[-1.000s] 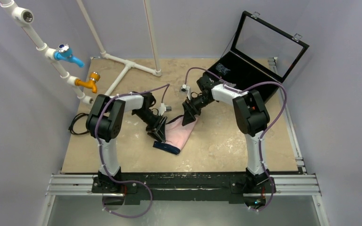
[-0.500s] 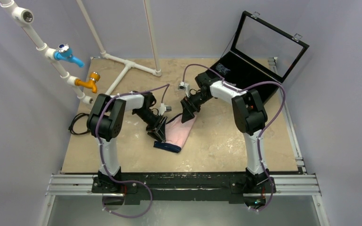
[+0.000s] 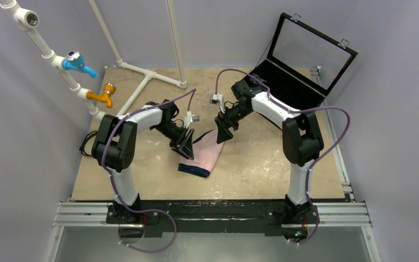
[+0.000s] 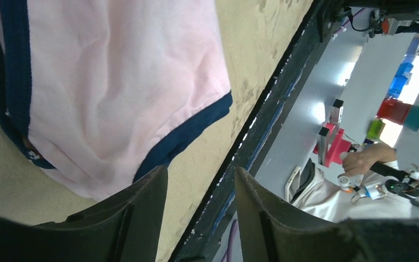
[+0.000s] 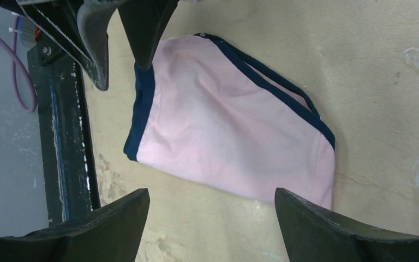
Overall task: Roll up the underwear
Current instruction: Fold the underwear at the center of the board.
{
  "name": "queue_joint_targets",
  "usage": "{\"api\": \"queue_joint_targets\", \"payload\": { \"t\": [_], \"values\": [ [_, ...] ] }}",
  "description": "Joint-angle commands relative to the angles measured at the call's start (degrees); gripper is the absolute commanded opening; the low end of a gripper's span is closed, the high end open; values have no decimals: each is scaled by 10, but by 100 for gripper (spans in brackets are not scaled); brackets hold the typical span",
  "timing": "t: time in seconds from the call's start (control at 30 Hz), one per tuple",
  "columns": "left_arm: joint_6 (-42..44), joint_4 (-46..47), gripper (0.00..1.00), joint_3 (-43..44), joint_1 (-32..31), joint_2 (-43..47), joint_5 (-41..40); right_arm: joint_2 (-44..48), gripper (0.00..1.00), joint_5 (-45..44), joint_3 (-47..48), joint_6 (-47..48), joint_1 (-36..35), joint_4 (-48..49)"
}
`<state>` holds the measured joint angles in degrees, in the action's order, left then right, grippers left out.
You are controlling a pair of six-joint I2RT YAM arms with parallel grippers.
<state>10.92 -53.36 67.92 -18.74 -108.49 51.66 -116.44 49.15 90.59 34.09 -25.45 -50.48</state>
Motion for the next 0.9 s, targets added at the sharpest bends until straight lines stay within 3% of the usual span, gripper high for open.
{"api": "queue_joint_targets", "payload": {
  "t": [0.0, 0.13, 0.33, 0.67, 0.87],
  "values": [
    [42, -6, 48, 8, 5, 61, 4, 86, 86, -55, -61, -19, -3, 72],
    [51, -5, 52, 0, 19, 102, -31, 142, 86, -98, -120, -39, -25, 128],
    [75, -28, 62, -1, 53, 179, -127, 155, 85, -89, -171, -41, -101, 163],
    [57, -30, 67, -19, 109, 294, -217, 106, 84, -100, -191, -45, -219, 191],
    [32, -22, 67, -25, 131, 313, -209, 55, 83, -97, -178, -38, -231, 159]
  ]
}}
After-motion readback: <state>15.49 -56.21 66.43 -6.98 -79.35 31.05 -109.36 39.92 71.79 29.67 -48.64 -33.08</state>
